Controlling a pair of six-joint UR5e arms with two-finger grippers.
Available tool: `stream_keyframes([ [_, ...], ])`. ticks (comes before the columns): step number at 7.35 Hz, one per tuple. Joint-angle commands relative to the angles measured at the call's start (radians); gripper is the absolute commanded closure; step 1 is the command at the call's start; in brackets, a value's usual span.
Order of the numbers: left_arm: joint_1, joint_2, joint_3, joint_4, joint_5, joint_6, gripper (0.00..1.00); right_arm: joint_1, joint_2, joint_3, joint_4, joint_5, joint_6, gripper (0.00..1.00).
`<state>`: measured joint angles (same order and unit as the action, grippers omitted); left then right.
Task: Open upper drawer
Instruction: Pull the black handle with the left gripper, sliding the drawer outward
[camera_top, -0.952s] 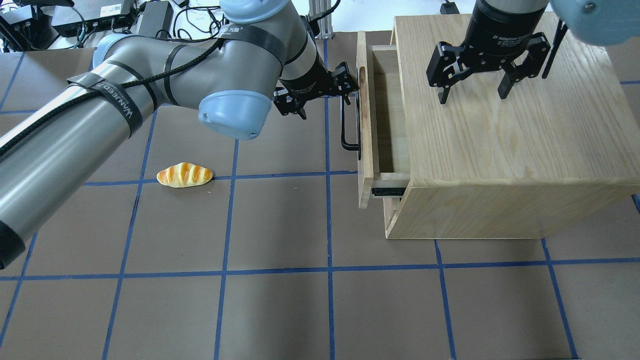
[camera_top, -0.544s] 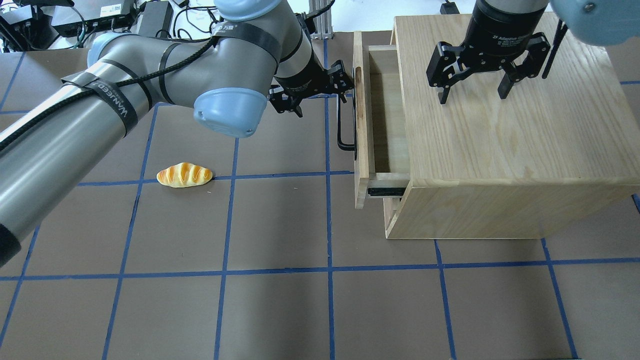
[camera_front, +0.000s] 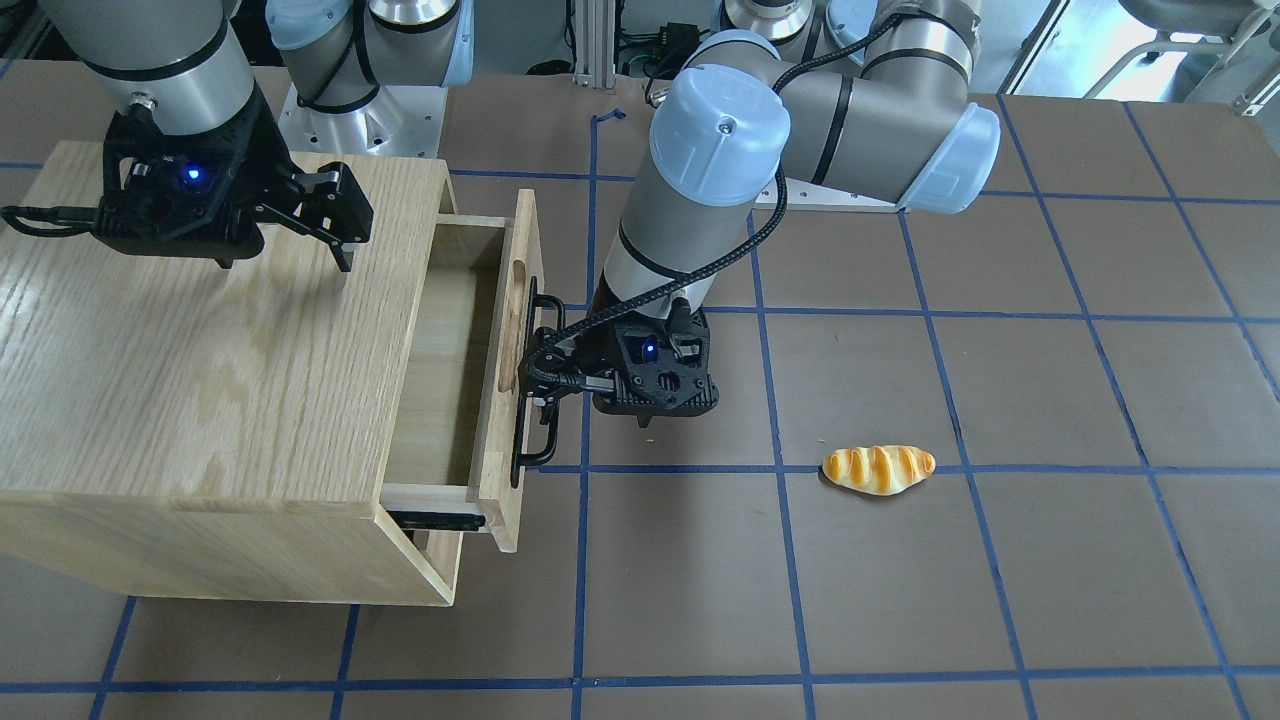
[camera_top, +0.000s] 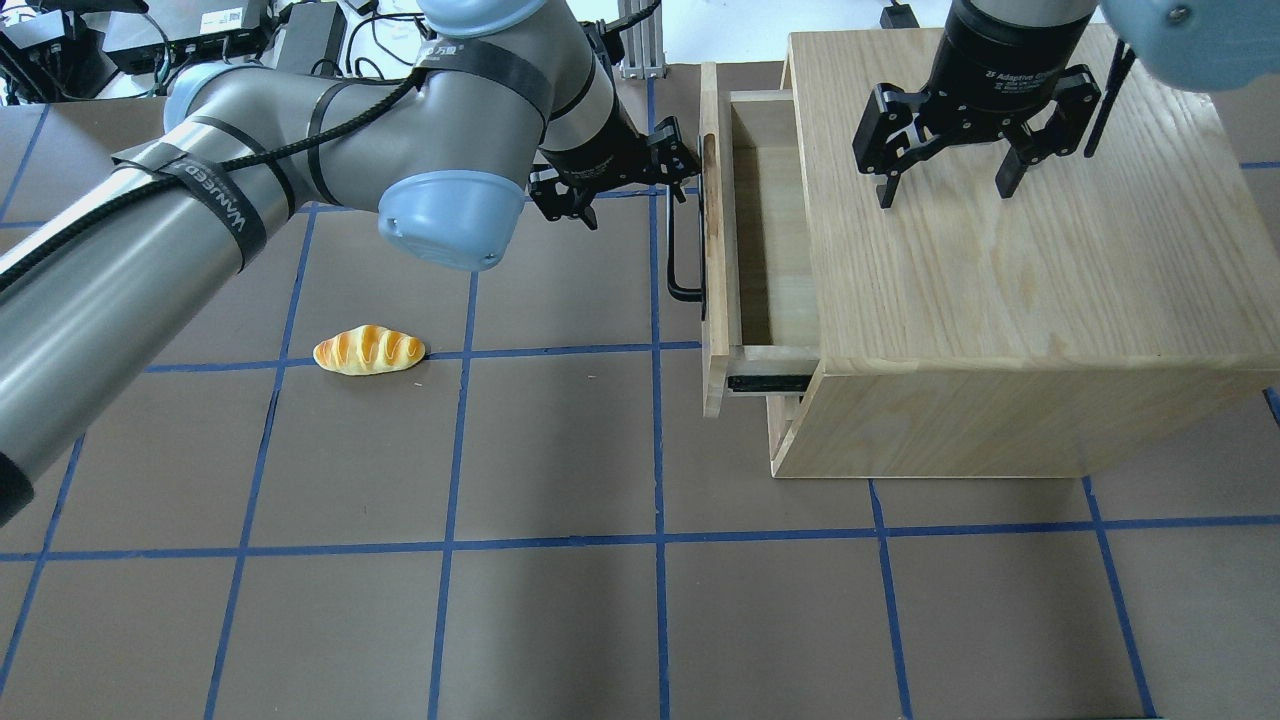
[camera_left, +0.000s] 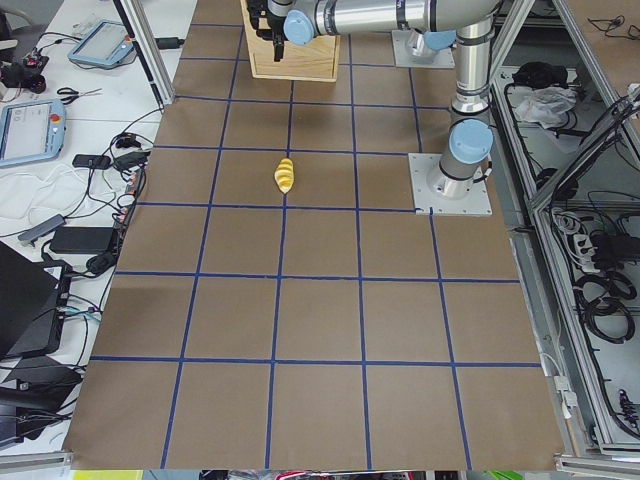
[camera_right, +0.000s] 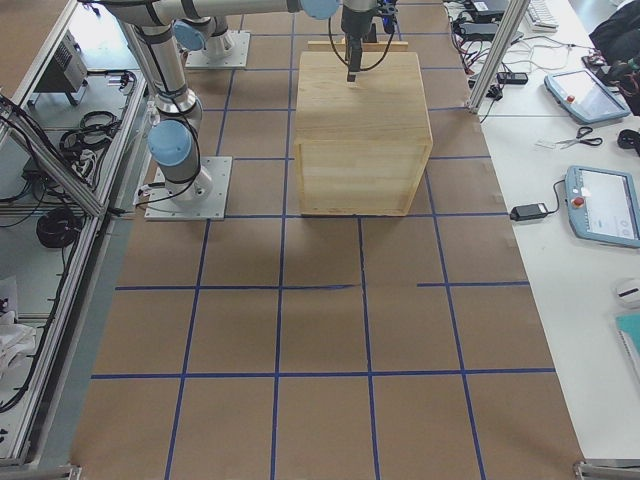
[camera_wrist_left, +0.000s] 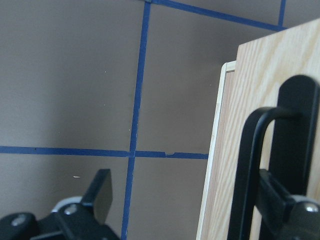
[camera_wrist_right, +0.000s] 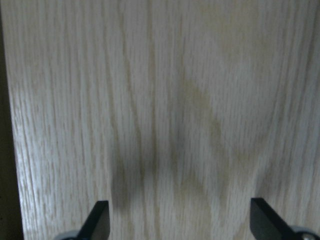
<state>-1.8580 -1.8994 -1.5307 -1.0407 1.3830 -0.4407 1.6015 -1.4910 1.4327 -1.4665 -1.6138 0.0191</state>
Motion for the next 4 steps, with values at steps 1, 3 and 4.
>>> stream_keyframes([
  [1, 0.006, -0.001, 0.0, -0.001, 0.001, 0.02, 0.0, 0.0, 0.0, 0.0, 0.0, 0.0, 0.001, 0.0],
  [3, 0.008, 0.0, 0.001, -0.007, 0.022, 0.04, 0.0, -0.001, 0.0, 0.0, 0.0, 0.0, -0.001, 0.0],
  [4, 0.01, 0.003, 0.001, -0.007, 0.028, 0.048, 0.0, 0.0, 0.0, 0.0, 0.0, 0.0, 0.001, 0.0],
])
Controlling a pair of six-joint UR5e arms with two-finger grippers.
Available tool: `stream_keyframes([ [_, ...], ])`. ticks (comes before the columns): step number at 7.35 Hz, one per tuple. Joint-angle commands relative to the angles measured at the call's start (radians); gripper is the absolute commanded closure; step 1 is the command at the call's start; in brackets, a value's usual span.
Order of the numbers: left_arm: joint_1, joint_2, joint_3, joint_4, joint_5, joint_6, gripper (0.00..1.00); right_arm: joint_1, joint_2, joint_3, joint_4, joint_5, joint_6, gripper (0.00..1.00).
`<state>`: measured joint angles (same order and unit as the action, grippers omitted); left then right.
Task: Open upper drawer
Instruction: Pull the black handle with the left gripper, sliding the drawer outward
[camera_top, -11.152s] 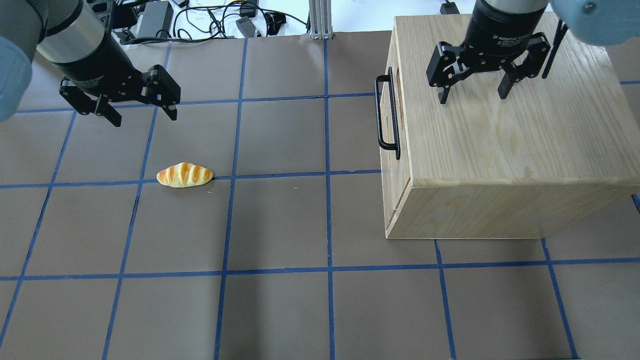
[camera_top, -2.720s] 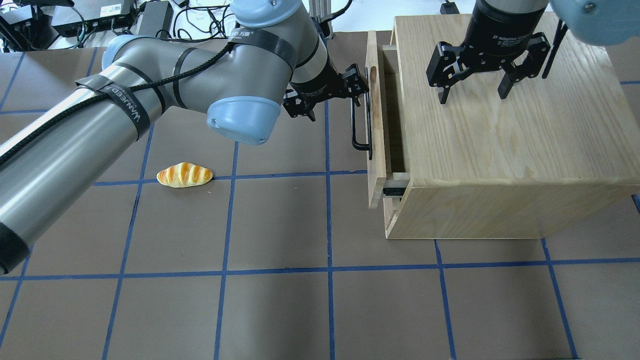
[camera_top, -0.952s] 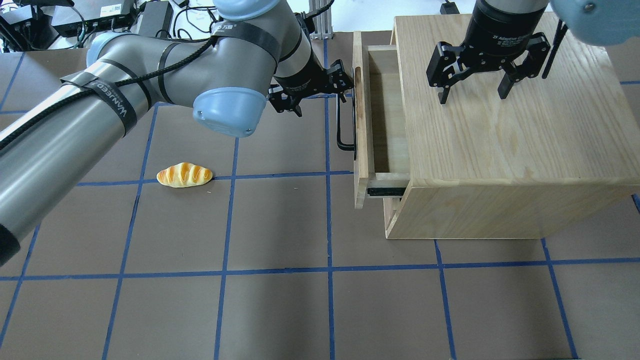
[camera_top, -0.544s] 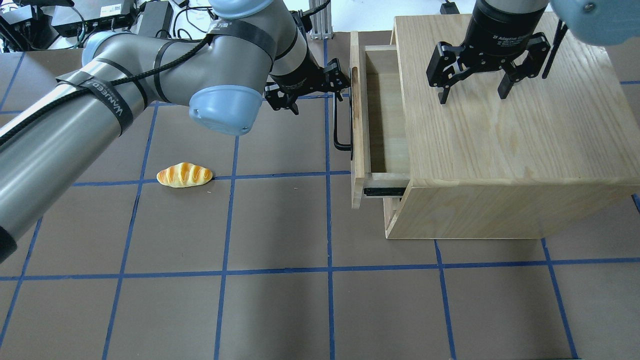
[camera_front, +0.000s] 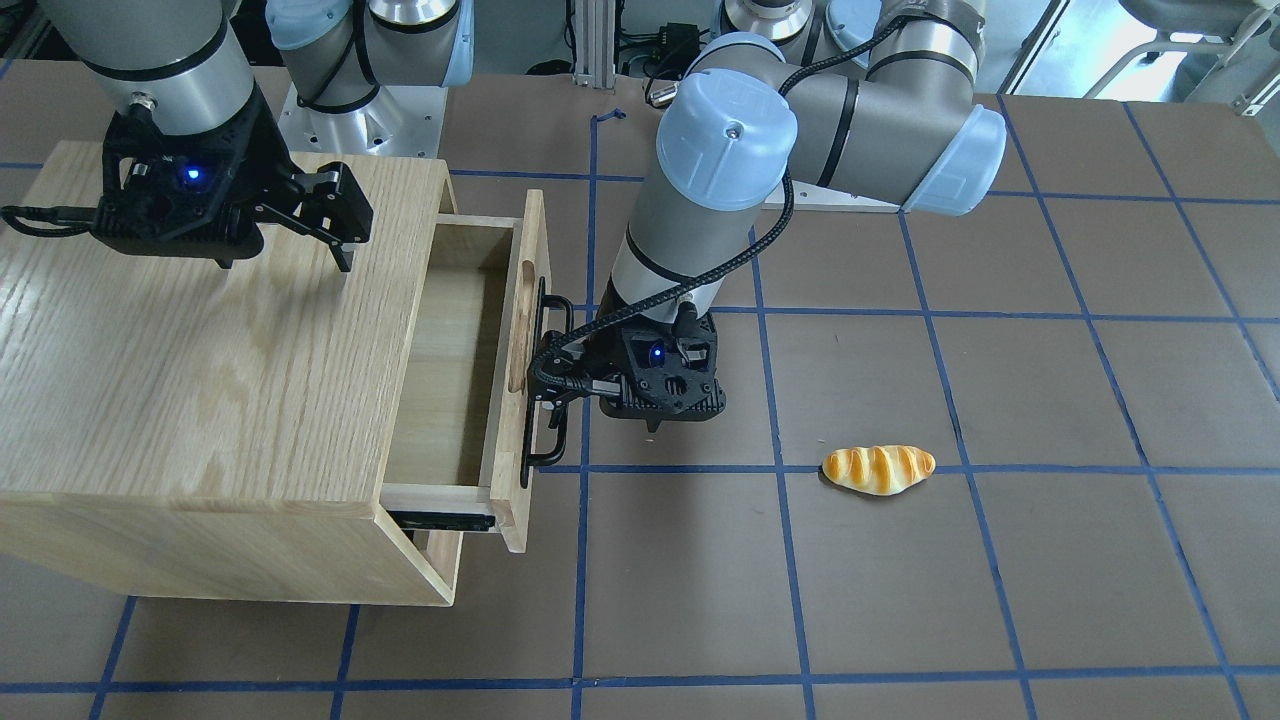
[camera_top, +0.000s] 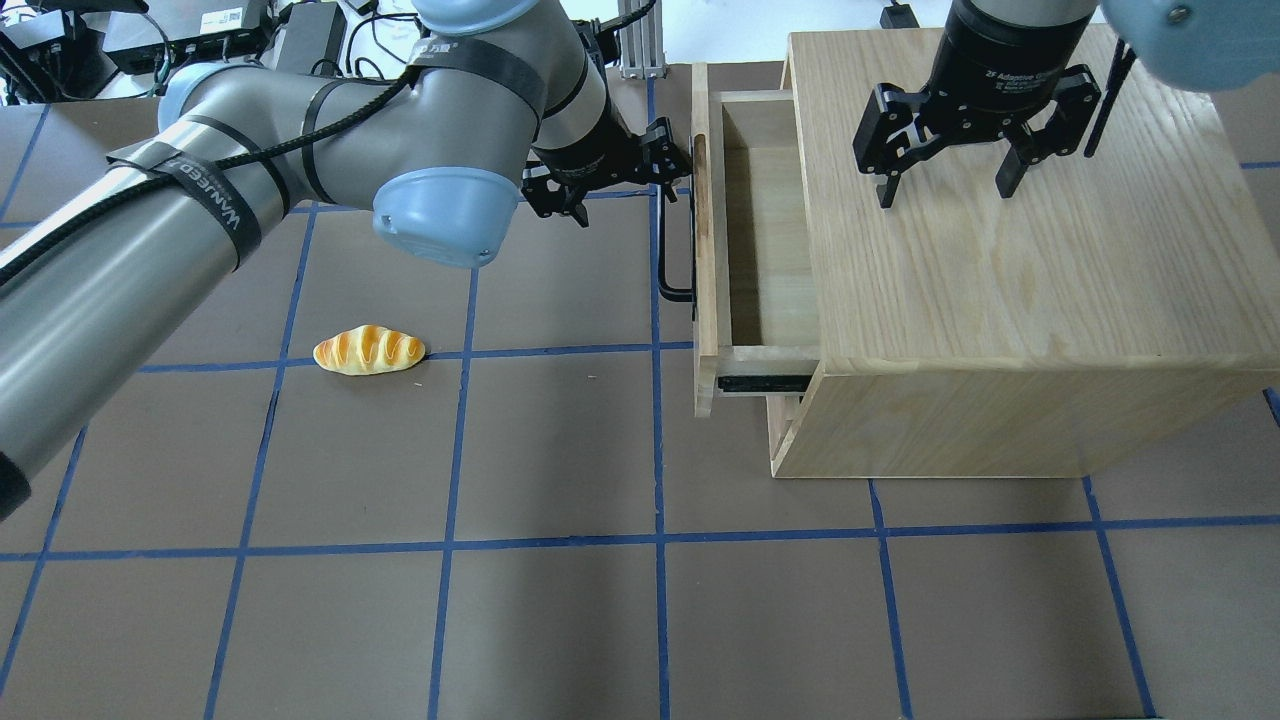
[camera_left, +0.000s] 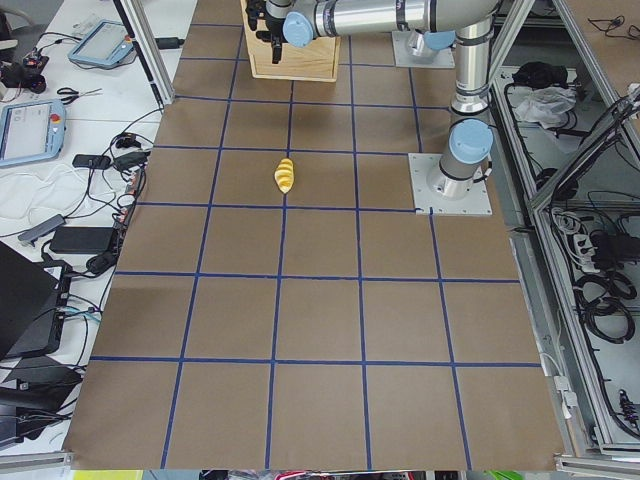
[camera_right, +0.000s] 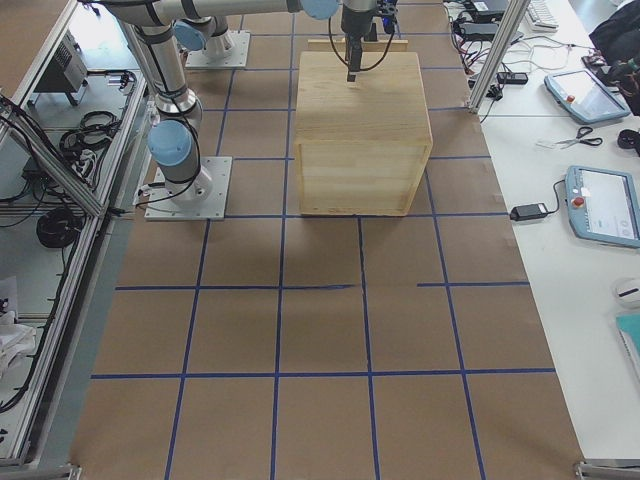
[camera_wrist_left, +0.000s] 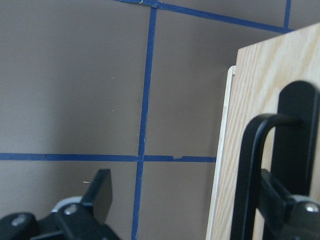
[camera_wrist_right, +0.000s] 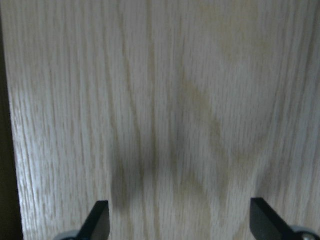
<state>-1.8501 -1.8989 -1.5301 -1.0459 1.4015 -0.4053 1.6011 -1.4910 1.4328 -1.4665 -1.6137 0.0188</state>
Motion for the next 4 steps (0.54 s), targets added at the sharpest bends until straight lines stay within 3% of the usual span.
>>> stream_keyframes([
  [1, 0.002, 0.001, 0.001, -0.002, 0.01, 0.014, 0.0, 0.0, 0.0, 0.002, 0.0, 0.0, 0.0, 0.0],
  [4, 0.014, -0.003, 0.001, -0.006, 0.011, 0.019, 0.0, 0.0, 0.0, 0.002, 0.0, 0.0, 0.001, 0.0],
])
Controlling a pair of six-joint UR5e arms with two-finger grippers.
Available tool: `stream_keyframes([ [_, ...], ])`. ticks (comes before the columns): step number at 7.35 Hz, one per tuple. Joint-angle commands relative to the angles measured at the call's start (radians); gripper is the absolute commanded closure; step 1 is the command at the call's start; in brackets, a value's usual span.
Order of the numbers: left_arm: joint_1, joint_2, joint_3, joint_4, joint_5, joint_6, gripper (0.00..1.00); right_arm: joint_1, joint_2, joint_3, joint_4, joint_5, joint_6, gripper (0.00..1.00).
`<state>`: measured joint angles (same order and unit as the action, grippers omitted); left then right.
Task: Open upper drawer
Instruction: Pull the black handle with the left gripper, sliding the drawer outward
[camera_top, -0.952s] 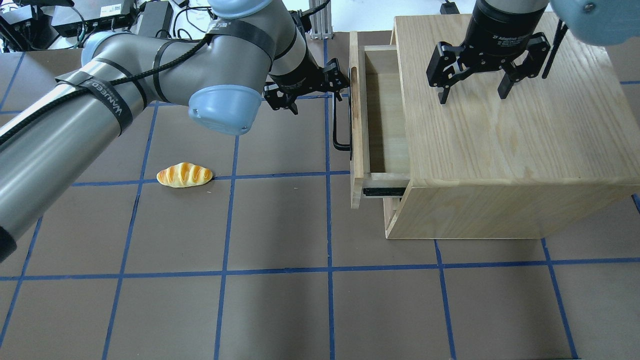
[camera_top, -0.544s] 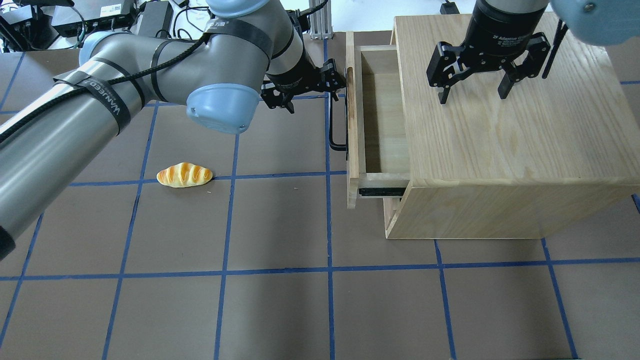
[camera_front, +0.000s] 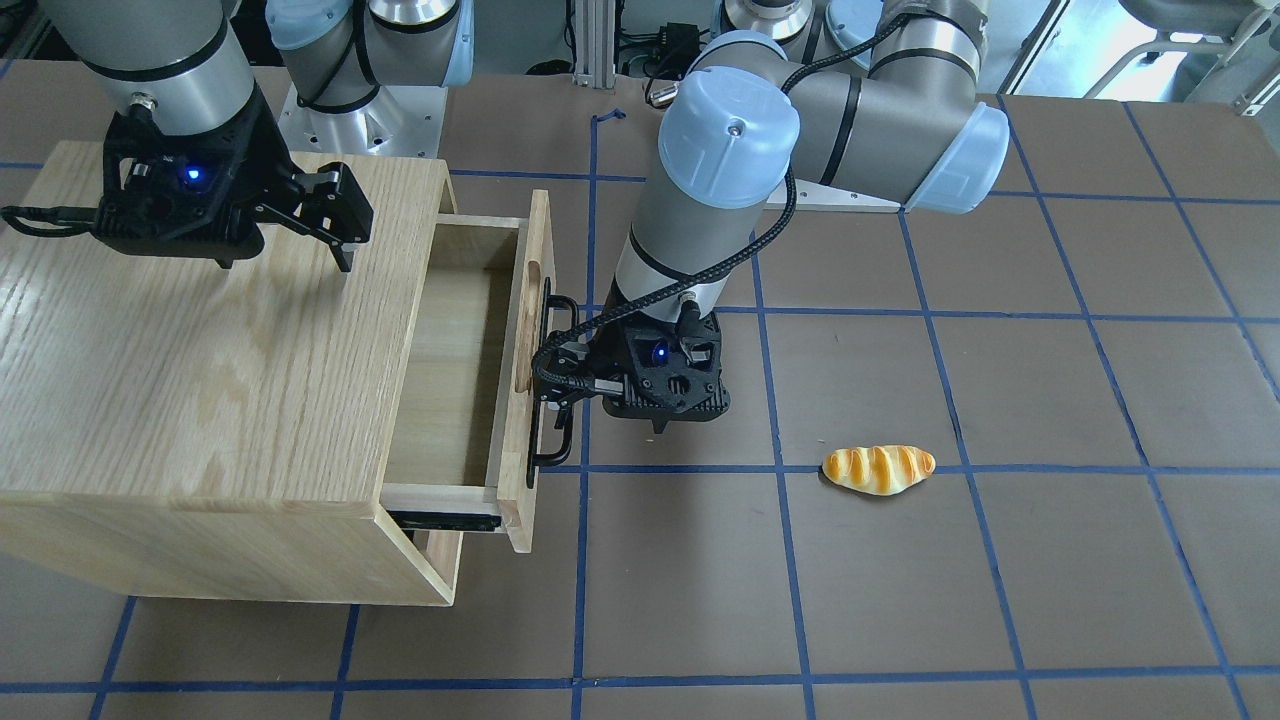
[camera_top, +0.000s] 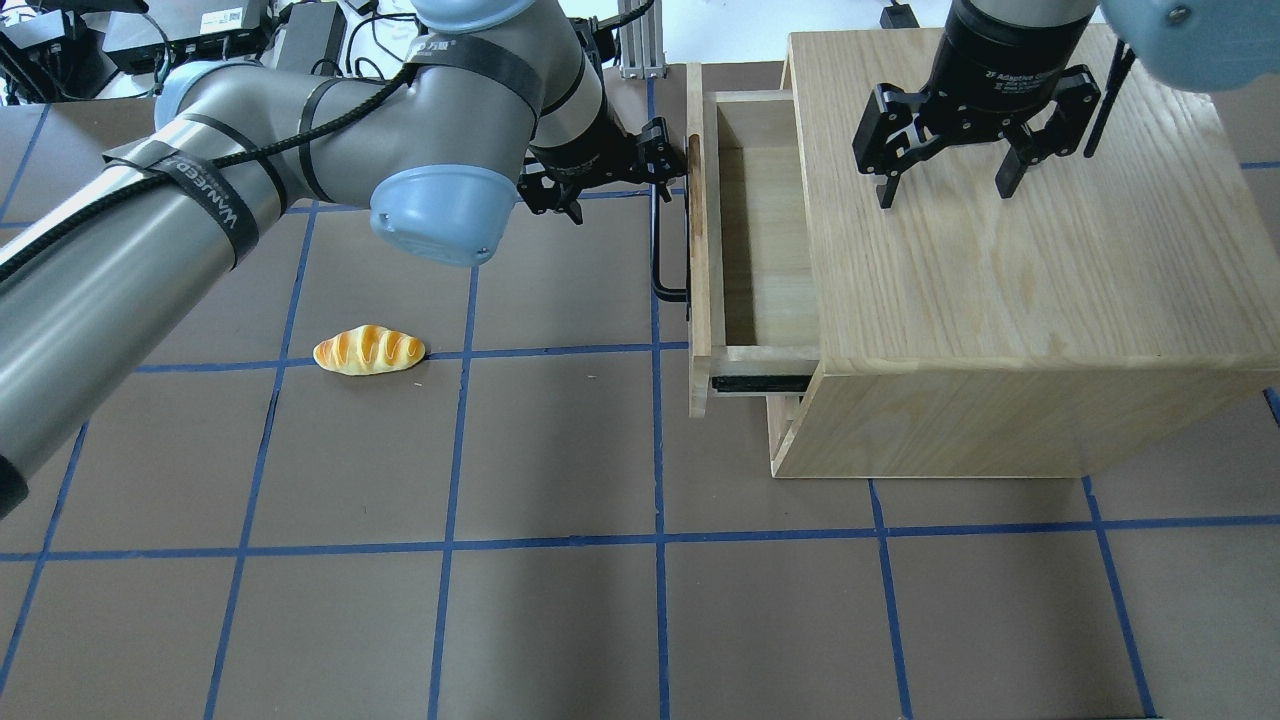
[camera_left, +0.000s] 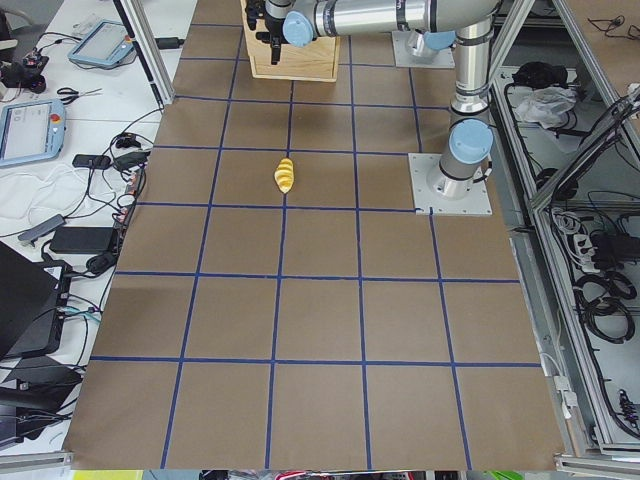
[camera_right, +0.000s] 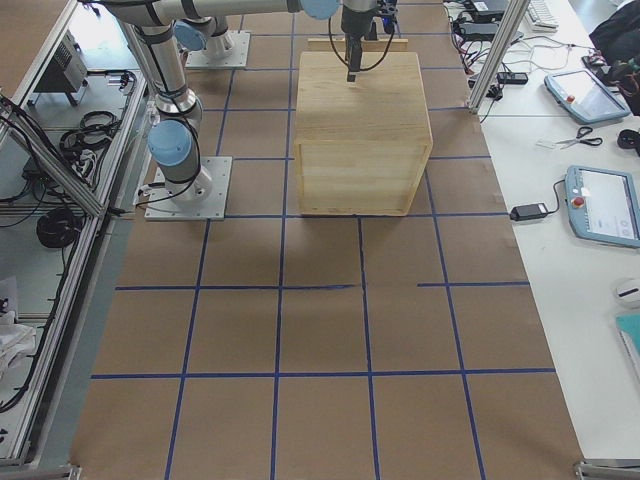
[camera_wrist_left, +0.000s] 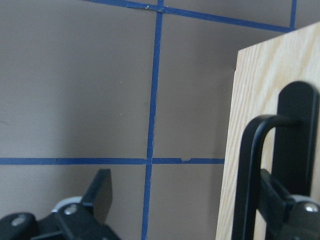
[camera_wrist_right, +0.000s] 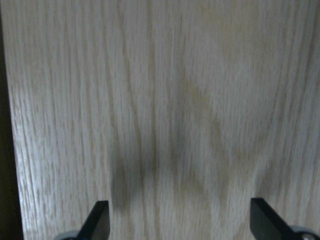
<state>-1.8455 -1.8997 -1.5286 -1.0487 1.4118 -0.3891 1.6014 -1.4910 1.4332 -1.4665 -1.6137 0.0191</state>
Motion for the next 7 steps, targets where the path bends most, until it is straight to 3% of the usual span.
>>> stream_keyframes([
  [1, 0.017, 0.002, -0.001, -0.013, -0.001, 0.004, 0.0, 0.0, 0.0, 0.001, 0.0, 0.0, 0.001, 0.0],
  [7, 0.028, 0.005, -0.001, -0.014, 0.007, 0.044, 0.0, 0.0, 0.0, 0.001, 0.0, 0.0, 0.001, 0.0],
])
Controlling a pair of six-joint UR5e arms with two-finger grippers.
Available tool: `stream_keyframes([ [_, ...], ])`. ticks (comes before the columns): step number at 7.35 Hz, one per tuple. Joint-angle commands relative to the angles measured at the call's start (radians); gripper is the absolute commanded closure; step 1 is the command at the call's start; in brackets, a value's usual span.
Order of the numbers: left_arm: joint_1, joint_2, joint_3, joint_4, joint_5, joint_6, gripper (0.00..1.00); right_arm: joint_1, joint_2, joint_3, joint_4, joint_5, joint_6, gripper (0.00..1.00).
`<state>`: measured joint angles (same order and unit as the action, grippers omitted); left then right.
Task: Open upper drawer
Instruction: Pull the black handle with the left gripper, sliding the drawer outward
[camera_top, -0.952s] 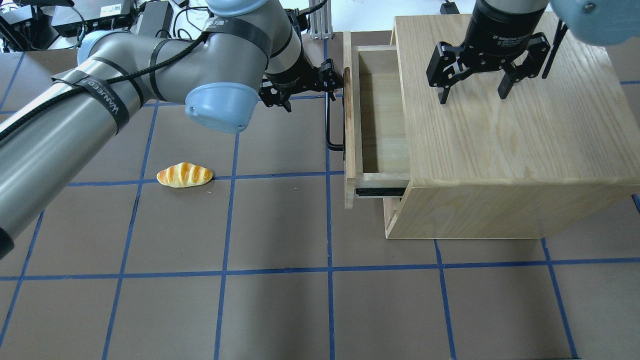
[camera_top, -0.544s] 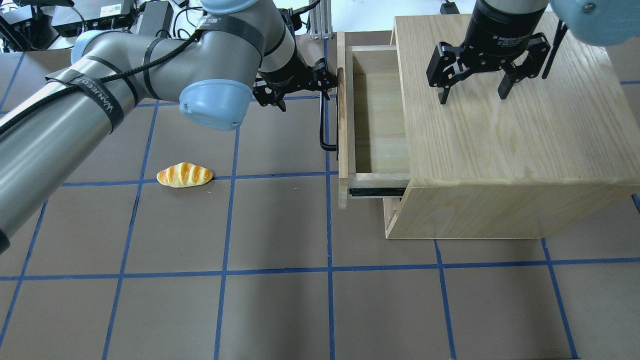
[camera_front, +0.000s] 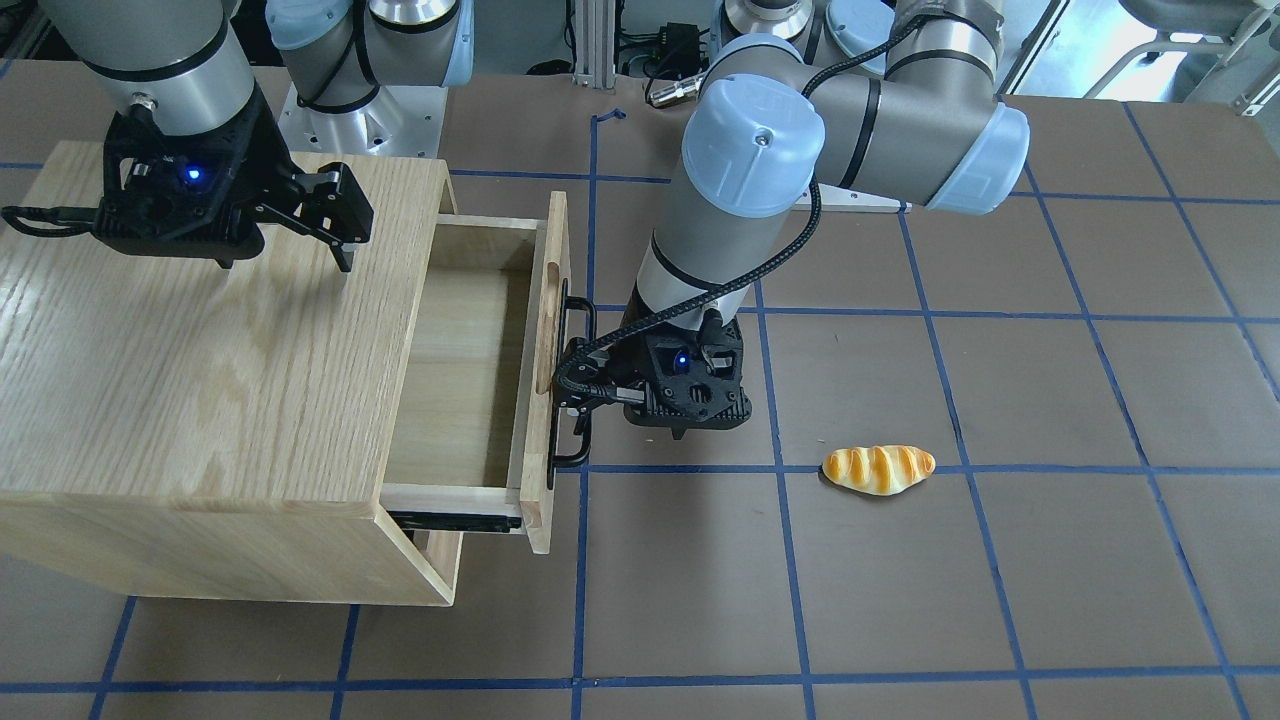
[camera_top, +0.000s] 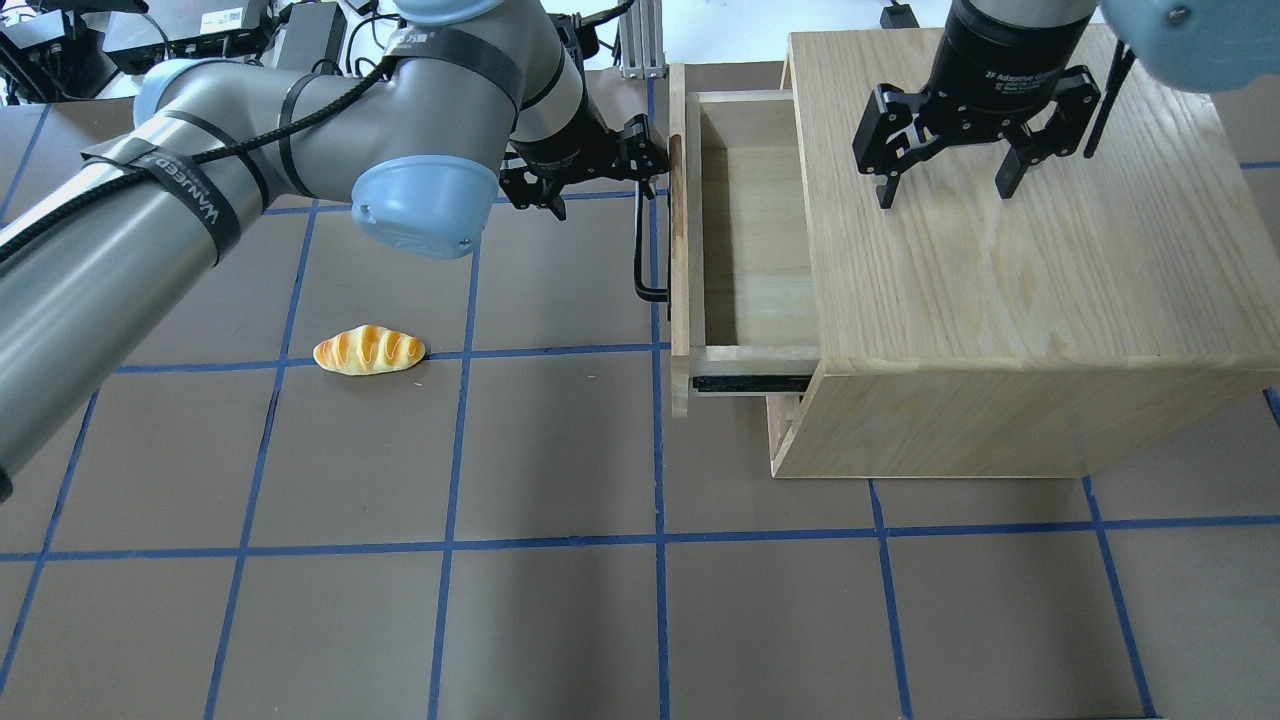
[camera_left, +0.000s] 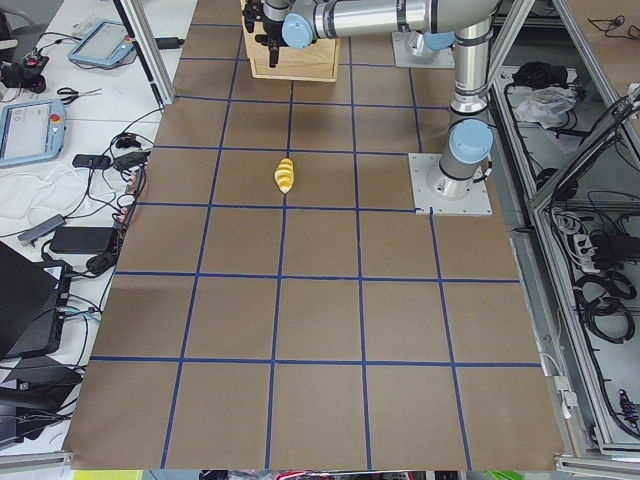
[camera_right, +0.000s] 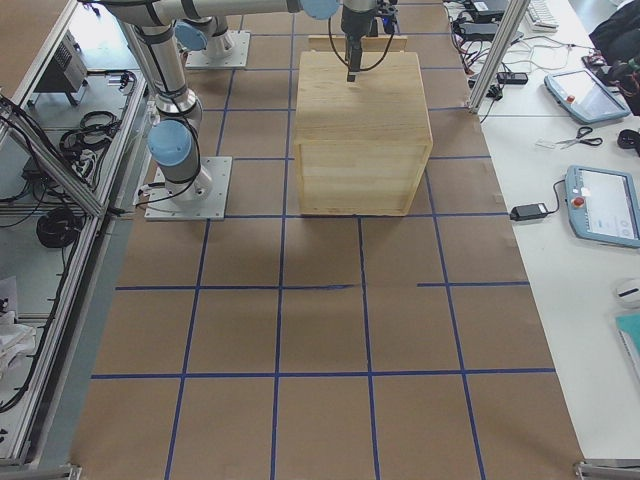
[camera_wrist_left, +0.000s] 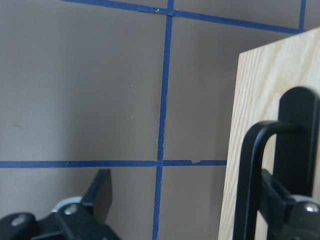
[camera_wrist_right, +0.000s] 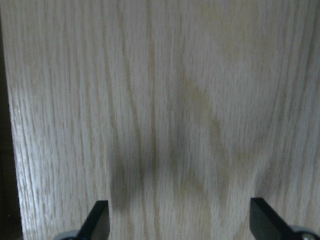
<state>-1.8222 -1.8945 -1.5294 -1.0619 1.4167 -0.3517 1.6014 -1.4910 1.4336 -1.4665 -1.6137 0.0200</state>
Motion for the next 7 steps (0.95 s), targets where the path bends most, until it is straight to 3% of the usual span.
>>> stream_keyframes([
  [1, 0.004, -0.001, 0.0, -0.001, 0.004, 0.019, 0.0, 0.0, 0.0, -0.001, 0.0, 0.0, -0.002, 0.0],
  [7, 0.027, -0.001, -0.002, -0.023, 0.002, 0.034, 0.0, 0.0, 0.0, 0.001, 0.0, 0.0, 0.0, 0.0],
])
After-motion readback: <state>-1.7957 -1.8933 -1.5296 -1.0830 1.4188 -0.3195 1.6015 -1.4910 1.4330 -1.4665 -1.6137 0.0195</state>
